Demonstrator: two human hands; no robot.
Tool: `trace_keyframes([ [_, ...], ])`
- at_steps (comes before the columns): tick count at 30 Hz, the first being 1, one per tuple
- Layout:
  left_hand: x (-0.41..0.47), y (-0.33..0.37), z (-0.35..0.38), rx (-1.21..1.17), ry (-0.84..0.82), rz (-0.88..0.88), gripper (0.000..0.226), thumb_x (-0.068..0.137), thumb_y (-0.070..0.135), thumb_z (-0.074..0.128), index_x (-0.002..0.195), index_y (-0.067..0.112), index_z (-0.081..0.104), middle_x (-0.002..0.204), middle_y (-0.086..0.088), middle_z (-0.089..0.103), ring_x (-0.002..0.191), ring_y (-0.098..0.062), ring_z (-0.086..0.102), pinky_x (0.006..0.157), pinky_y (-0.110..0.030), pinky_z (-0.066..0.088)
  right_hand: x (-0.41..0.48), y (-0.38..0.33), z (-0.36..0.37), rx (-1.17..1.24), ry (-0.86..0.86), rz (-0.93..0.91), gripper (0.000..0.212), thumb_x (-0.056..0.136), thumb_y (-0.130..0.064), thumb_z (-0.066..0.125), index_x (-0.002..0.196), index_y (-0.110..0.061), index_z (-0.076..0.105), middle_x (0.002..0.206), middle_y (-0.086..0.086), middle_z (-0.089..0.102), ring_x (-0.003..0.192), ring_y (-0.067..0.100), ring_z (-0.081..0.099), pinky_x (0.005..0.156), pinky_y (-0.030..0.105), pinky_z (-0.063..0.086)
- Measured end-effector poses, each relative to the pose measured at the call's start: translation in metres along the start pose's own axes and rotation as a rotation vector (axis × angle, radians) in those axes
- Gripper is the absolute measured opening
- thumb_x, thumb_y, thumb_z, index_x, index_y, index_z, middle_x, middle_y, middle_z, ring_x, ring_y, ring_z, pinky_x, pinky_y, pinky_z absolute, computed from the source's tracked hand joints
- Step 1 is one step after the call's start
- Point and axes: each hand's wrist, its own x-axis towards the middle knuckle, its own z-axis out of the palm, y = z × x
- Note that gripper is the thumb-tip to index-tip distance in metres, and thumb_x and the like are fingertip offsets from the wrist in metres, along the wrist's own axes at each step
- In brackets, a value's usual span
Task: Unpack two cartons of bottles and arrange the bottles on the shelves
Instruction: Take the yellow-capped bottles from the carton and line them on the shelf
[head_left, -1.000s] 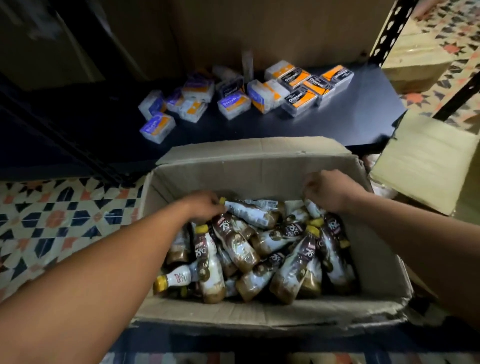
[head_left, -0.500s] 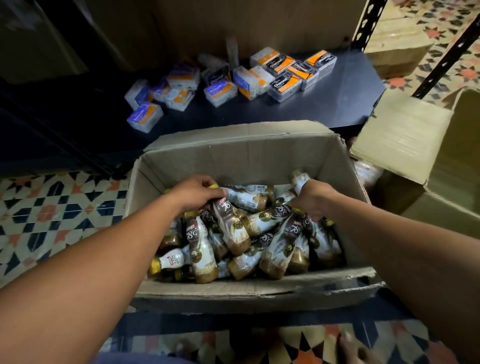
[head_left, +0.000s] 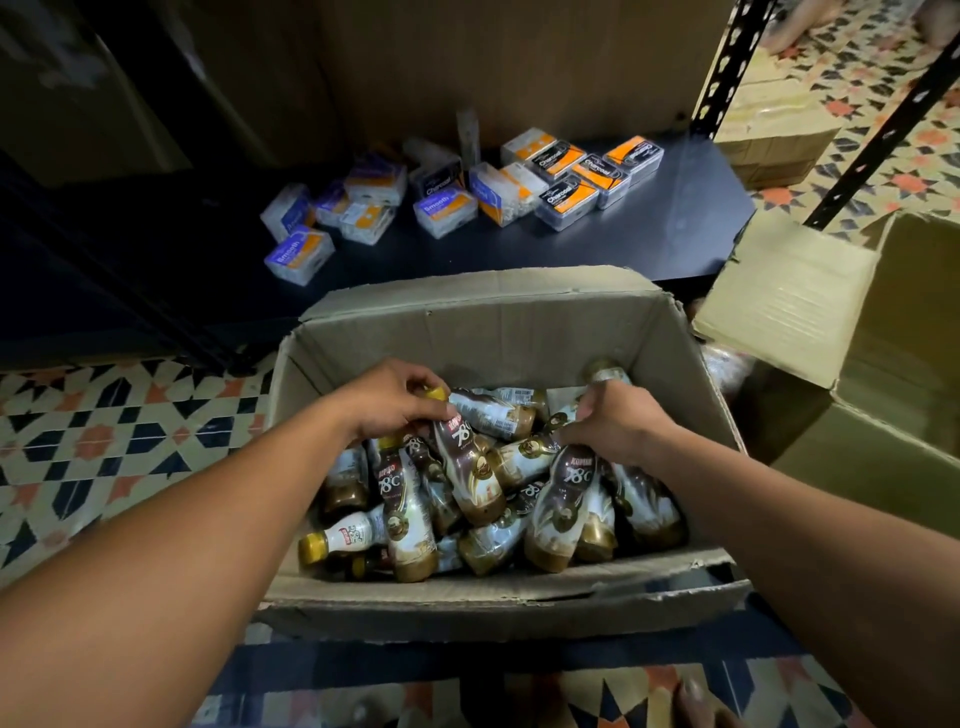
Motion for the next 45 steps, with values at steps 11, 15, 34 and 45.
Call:
trace_keyframes([
  [11,-0.018,-0.004,0.027,-0.118,0.133,0.103,0.033,0.081,0.028,0.082,0.11,0.029,0.067,0.105,0.007,0.072,0.1,-0.012,0.068,0.097,-0.038,0.052,-0.028,0.006,0.012,0.232,0.046,-0.12,0.032,0.078,-0.033,0.086,0.099,-0.033,0.062,0.096,-0.003,0.068,0.082,0.013,0.064,0.071,0.032,0.052],
  [15,-0.026,0.011,0.02,-0.127,0.177,0.18,0.034,0.076,0.022,0.087,0.104,0.026,0.068,0.097,0.008,0.076,0.096,-0.011,0.071,0.1,-0.045,0.053,-0.04,-0.009,-0.001,0.324,0.101,-0.228,0.027,0.079,-0.034,0.086,0.096,-0.029,0.066,0.081,-0.008,0.071,0.078,0.012,0.067,0.066,0.028,0.05],
  [34,-0.176,0.266,-0.163,0.048,0.655,0.797,0.022,0.081,0.029,0.083,0.099,0.021,0.073,0.09,0.007,0.076,0.085,-0.003,0.072,0.079,-0.025,0.059,-0.143,-0.207,-0.277,0.384,0.578,-0.843,0.03,0.075,-0.035,0.089,0.099,-0.027,0.074,0.082,-0.009,0.078,0.08,0.013,0.075,0.081,0.042,0.062],
  [45,-0.149,0.356,-0.236,0.054,0.897,0.837,0.026,0.08,0.034,0.083,0.099,0.02,0.072,0.094,0.002,0.073,0.091,-0.013,0.07,0.088,-0.04,0.059,-0.117,-0.274,-0.373,0.407,0.711,-0.867,0.037,0.073,-0.038,0.09,0.105,-0.028,0.074,0.097,-0.005,0.076,0.092,0.014,0.073,0.084,0.041,0.062],
])
